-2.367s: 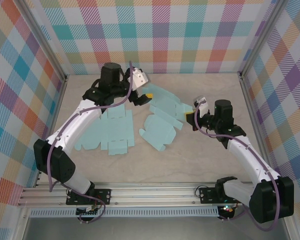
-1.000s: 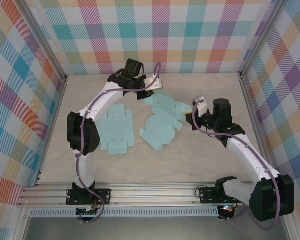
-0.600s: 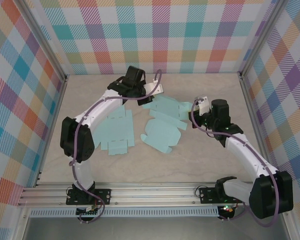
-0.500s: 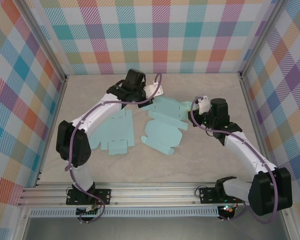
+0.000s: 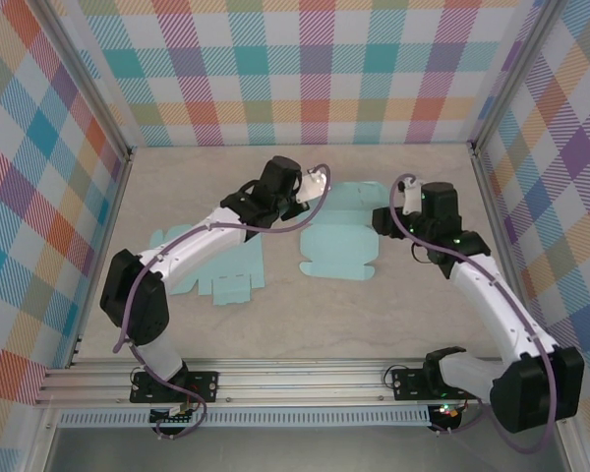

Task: Fold the paper box

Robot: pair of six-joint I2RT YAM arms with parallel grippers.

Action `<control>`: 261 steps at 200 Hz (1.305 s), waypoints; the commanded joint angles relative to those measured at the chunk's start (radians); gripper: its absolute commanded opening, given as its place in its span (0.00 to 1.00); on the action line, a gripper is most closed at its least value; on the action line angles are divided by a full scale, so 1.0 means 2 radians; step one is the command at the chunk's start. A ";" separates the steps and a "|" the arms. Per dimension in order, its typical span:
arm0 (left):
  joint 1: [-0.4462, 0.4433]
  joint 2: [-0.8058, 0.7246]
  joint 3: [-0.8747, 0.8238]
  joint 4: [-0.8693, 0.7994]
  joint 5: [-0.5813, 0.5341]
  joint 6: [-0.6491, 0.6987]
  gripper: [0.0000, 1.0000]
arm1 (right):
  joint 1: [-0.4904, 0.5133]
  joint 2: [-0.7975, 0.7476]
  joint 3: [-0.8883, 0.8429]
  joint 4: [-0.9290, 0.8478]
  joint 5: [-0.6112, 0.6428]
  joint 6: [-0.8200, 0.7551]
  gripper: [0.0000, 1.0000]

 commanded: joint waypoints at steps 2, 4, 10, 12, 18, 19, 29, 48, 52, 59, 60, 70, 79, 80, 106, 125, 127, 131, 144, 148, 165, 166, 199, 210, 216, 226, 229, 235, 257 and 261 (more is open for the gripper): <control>-0.013 0.020 0.004 0.012 -0.056 0.024 0.00 | -0.004 -0.040 0.040 -0.095 0.074 0.056 0.66; -0.015 0.021 0.005 0.011 -0.060 0.027 0.00 | -0.005 -0.043 0.042 -0.100 0.077 0.058 0.66; -0.018 0.026 0.008 0.009 -0.069 0.036 0.00 | -0.006 -0.050 0.047 -0.110 0.084 0.066 0.67; -0.019 0.027 0.009 0.008 -0.073 0.038 0.00 | -0.006 -0.053 0.049 -0.113 0.085 0.069 0.67; -0.023 0.033 0.014 0.004 -0.083 0.044 0.00 | -0.008 -0.059 0.053 -0.119 0.088 0.077 0.67; -0.023 0.033 0.014 0.004 -0.085 0.045 0.00 | -0.008 -0.060 0.054 -0.119 0.088 0.078 0.67; -0.029 0.043 0.021 -0.002 -0.100 0.054 0.00 | -0.010 -0.069 0.059 -0.127 0.083 0.090 0.66; -0.044 0.056 0.026 -0.001 -0.134 0.062 0.00 | -0.011 -0.073 0.063 -0.125 0.050 0.112 0.64; -0.045 0.059 0.025 0.001 -0.140 0.064 0.00 | -0.011 -0.071 0.064 -0.123 0.044 0.116 0.64; -0.049 0.062 0.025 0.008 -0.152 0.062 0.00 | -0.011 -0.067 0.066 -0.119 0.034 0.125 0.64; -0.050 0.063 0.025 0.009 -0.153 0.062 0.00 | -0.011 -0.066 0.066 -0.119 0.034 0.126 0.64; -0.054 0.066 0.024 0.020 -0.166 0.057 0.00 | -0.011 -0.056 0.069 -0.114 0.026 0.135 0.64; -0.056 0.069 0.024 0.028 -0.174 0.051 0.00 | -0.012 -0.046 0.071 -0.110 0.024 0.144 0.69; -0.056 0.069 0.024 0.029 -0.174 0.051 0.00 | -0.012 -0.045 0.071 -0.109 0.024 0.145 0.69; -0.068 0.077 0.015 0.064 -0.203 0.042 0.00 | -0.021 -0.010 0.072 -0.088 -0.013 0.166 0.72; -0.080 0.081 0.002 0.085 -0.218 0.034 0.00 | -0.032 0.020 0.075 -0.065 -0.053 0.178 0.71; -0.081 0.081 0.001 0.086 -0.219 0.033 0.00 | -0.034 0.023 0.077 -0.064 -0.058 0.179 0.71; -0.083 0.083 -0.001 0.086 -0.222 0.030 0.00 | -0.037 0.030 0.080 -0.062 -0.068 0.181 0.70; -0.090 0.086 -0.005 0.091 -0.234 0.020 0.00 | -0.046 0.050 0.092 -0.055 -0.095 0.187 0.69; -0.093 0.087 -0.007 0.092 -0.237 0.015 0.00 | -0.049 0.057 0.096 -0.050 -0.104 0.189 0.69; -0.102 0.088 -0.012 0.097 -0.249 -0.003 0.00 | -0.053 0.080 0.108 -0.037 -0.117 0.192 0.71; -0.102 0.088 -0.013 0.097 -0.250 -0.004 0.00 | -0.053 0.082 0.108 -0.036 -0.117 0.192 0.71; -0.116 0.084 -0.024 0.103 -0.263 -0.031 0.00 | -0.056 0.143 0.147 -0.045 -0.134 0.189 0.69; -0.120 0.084 -0.026 0.100 -0.263 -0.039 0.00 | -0.055 0.161 0.156 -0.045 -0.139 0.186 0.67; -0.122 0.084 -0.026 0.099 -0.264 -0.043 0.00 | -0.055 0.169 0.161 -0.045 -0.143 0.187 0.66; -0.124 0.086 -0.028 0.098 -0.267 -0.049 0.00 | -0.055 0.183 0.167 -0.045 -0.155 0.187 0.63; -0.124 0.087 -0.027 0.097 -0.269 -0.051 0.00 | -0.055 0.187 0.167 -0.044 -0.160 0.188 0.63; -0.125 0.088 -0.027 0.097 -0.272 -0.053 0.00 | -0.055 0.191 0.167 -0.040 -0.168 0.190 0.62; -0.126 0.094 -0.026 0.095 -0.283 -0.062 0.00 | -0.055 0.199 0.154 -0.027 -0.179 0.201 0.61; -0.126 0.095 -0.026 0.096 -0.284 -0.064 0.00 | -0.055 0.200 0.152 -0.026 -0.180 0.202 0.61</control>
